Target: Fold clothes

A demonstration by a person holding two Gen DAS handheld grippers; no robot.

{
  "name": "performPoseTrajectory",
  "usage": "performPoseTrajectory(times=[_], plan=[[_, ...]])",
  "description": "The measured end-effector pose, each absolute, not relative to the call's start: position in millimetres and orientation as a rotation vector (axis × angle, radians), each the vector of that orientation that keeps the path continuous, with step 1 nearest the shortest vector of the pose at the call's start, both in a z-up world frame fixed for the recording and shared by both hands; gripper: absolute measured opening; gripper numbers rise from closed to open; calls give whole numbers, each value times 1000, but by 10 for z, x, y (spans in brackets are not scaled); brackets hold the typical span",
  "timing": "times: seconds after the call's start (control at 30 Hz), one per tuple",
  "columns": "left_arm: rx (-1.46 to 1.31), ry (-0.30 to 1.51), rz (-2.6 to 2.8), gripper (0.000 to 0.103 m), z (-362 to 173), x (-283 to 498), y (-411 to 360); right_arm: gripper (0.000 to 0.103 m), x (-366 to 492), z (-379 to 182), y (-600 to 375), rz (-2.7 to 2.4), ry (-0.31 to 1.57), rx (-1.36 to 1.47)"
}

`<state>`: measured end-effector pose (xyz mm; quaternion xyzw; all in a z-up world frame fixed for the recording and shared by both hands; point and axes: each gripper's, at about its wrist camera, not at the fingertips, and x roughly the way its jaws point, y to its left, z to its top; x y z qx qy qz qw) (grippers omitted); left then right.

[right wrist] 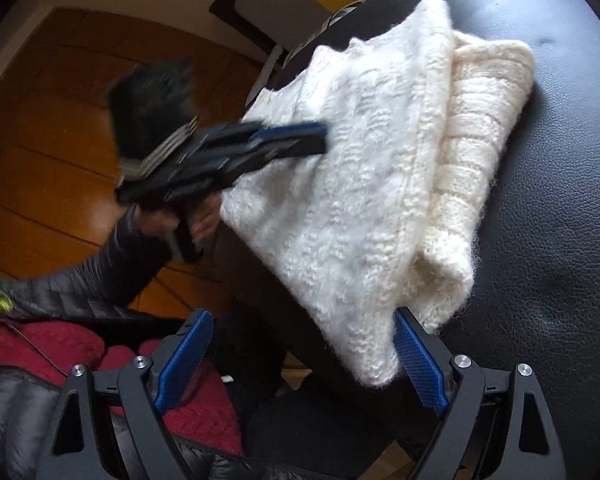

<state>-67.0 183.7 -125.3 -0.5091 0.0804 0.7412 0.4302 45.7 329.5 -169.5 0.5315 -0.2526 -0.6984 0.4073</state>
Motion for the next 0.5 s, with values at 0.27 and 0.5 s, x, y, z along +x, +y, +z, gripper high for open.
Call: performPoseTrajectory(times=[0.27,0.5], plan=[[-1243,182,1872,13,-1315,-1098,2408,91,479,-1732,3181,-1773,-554,1318],[-1247,97,1900,13,-1172,-1171,2303,90,555,-1691,3280,-1793,-624,1330]])
